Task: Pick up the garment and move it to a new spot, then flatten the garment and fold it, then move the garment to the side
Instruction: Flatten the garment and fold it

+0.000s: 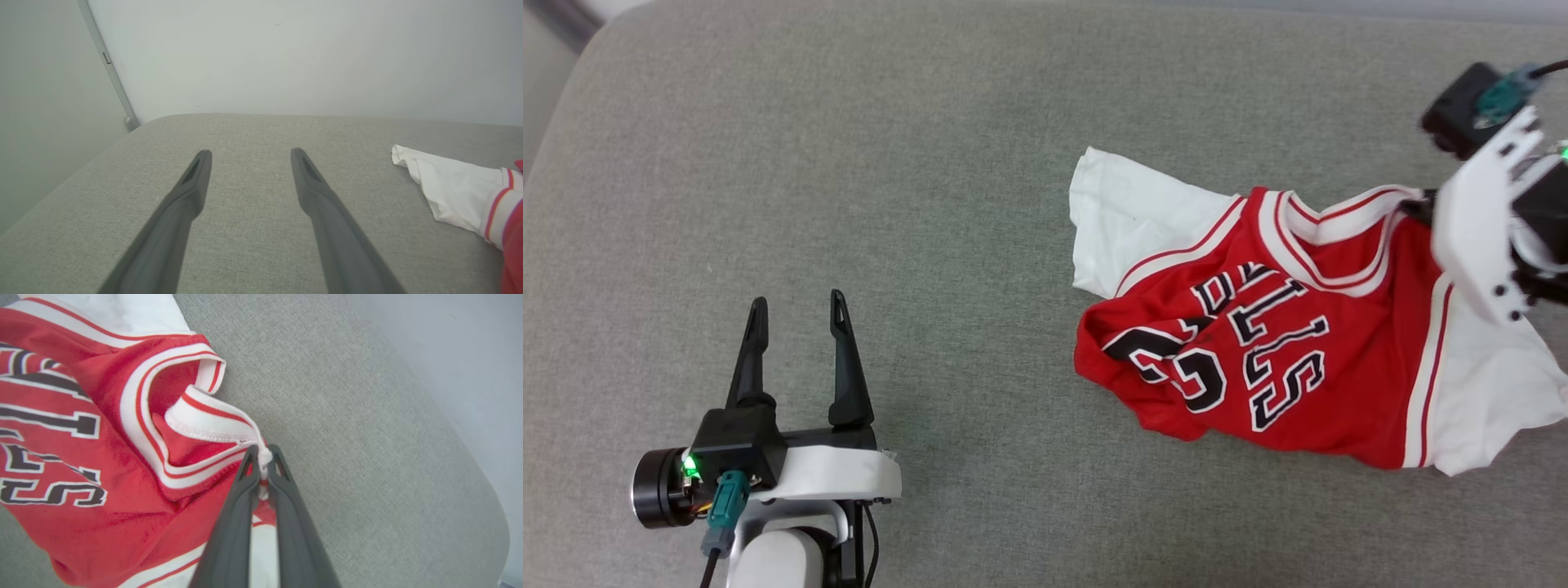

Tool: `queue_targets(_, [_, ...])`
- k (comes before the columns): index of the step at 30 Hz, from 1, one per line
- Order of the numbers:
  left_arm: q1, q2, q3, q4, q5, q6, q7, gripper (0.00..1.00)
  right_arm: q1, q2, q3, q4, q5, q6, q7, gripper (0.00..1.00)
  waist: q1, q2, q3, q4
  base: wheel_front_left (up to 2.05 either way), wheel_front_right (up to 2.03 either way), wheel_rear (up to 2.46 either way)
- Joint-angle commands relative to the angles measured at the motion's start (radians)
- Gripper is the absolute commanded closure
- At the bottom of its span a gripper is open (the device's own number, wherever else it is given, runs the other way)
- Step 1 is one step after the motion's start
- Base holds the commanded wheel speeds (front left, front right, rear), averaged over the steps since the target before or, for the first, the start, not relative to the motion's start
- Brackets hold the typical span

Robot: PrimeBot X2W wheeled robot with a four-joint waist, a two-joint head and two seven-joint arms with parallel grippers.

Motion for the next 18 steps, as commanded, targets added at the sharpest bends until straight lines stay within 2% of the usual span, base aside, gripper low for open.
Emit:
queue_targets(1, [-0.015,0.0,-0.003,-0.006,-0.005,0.005,-0.003,0.0,-0.02,0.05,0.031,0.04,-0.01,-0.001,-0.011,1.0,0.0,0.0,0.022,0.017,0.0,0.0,0.0])
queue_targets(4, [-0.023,0.0,-0.006,-0.012,-0.01,0.012,-0.003,0.0,-0.039,0.116,0.08,0.093,-0.039,-0.001,-0.033,1.0,0.0,0.0,0.046,0.029,0.0,0.0,0.0])
queue_targets(8, [-0.03,-0.001,-0.01,-0.014,-0.011,0.016,-0.003,0.0,0.009,0.195,0.121,0.166,-0.034,-0.001,-0.026,1.0,0.0,0.0,0.067,0.032,0.0,0.0,0.0])
queue_targets(11, [-0.036,-0.001,-0.01,-0.01,-0.008,0.018,-0.003,0.0,0.037,0.217,0.133,0.185,-0.034,0.0,-0.012,1.0,0.0,0.0,0.07,0.03,0.0,0.0,0.0])
queue_targets(15, [-0.038,-0.001,0.005,0.0,0.003,0.014,-0.003,0.0,0.053,0.231,0.14,0.207,-0.023,0.0,-0.063,1.0,0.0,0.0,0.054,0.011,0.0,0.0,0.0])
queue_targets(17, [-0.039,0.0,0.012,0.002,0.013,0.004,-0.003,0.0,0.043,0.216,0.136,0.212,-0.019,0.0,-0.11,0.22,0.0,0.0,0.036,0.0,0.0,0.0,0.0])
queue_targets(18, [-0.041,0.001,0.017,0.005,0.016,-0.002,-0.003,0.0,0.034,0.21,0.13,0.212,-0.004,0.0,-0.145,0.0,0.0,0.0,0.026,-0.006,0.0,0.0,0.0])
